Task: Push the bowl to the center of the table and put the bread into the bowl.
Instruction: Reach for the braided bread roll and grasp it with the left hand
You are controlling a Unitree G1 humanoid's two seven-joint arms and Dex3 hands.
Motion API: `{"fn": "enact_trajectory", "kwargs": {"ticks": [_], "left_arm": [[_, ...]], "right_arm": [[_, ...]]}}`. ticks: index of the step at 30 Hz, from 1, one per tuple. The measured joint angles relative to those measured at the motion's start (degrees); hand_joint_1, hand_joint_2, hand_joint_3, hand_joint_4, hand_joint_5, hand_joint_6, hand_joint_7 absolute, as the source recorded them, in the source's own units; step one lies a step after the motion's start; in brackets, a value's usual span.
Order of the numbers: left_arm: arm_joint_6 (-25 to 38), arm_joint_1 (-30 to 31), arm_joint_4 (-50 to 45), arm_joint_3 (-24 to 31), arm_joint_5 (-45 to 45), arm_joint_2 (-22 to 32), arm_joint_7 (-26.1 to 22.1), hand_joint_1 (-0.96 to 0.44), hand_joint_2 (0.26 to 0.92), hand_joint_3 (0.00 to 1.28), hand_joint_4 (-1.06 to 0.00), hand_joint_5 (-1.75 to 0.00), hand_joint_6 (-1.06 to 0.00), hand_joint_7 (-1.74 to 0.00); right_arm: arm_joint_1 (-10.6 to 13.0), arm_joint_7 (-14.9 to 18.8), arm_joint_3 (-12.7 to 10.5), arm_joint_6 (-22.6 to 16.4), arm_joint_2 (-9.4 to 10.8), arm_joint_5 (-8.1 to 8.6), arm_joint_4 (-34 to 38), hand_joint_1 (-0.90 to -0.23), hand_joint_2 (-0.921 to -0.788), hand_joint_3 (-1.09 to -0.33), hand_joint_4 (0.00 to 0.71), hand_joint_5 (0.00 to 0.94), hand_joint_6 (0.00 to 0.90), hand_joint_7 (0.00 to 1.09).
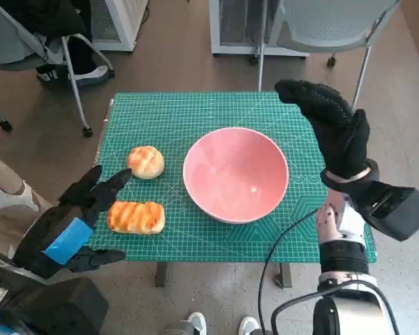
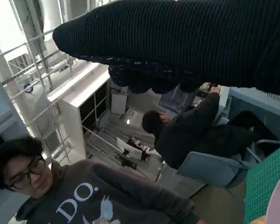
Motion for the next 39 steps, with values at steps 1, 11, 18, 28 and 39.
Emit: {"fn": "enact_trajectory", "kwargs": {"ticks": [1,11,18,28,39], "left_arm": [[0.28,0.12,0.0,-0.3,0.66,0.04,0.01,-0.14,0.69,0.0,-0.03,-0.01,-0.23,-0.06],[2.82,0.27,0.64,-4.34,7.28,0.11,-0.23,-0.19,0.692,0.0,-0.09,-0.01,-0.28,-0.03],[4.13,-0.89,3.46,-7.58,10.21,0.05,-0.89,-0.21,0.695,0.0,-0.1,-0.01,-0.29,-0.02],[6.35,-4.81,7.78,-12.0,12.87,-0.27,-1.89,-0.2,0.7,0.0,-0.09,0.0,-0.3,-0.01],[8.01,-10.27,15.1,-16.38,14.15,-0.73,-1.98,-0.17,0.705,0.0,-0.1,0.0,-0.3,-0.01]], "right_arm": [[0.0,0.0,0.0,0.03,0.03,0.0,0.0,-0.615,-0.921,-0.763,0.131,0.001,0.001,0.48],[-0.01,0.17,0.23,0.67,0.28,0.34,0.01,-0.6,-0.921,-0.764,0.131,0.001,-0.001,0.48],[-0.05,0.4,0.3,0.99,0.33,0.45,0.08,-0.597,-0.921,-0.763,0.131,0.001,-0.001,0.48],[-0.1,0.83,0.35,1.18,0.28,1.39,0.09,-0.597,-0.921,-0.763,0.132,0.001,-0.001,0.48],[-0.09,0.86,0.62,1.6,0.13,1.65,0.05,-0.596,-0.921,-0.763,0.131,0.0,-0.001,0.48]]}}
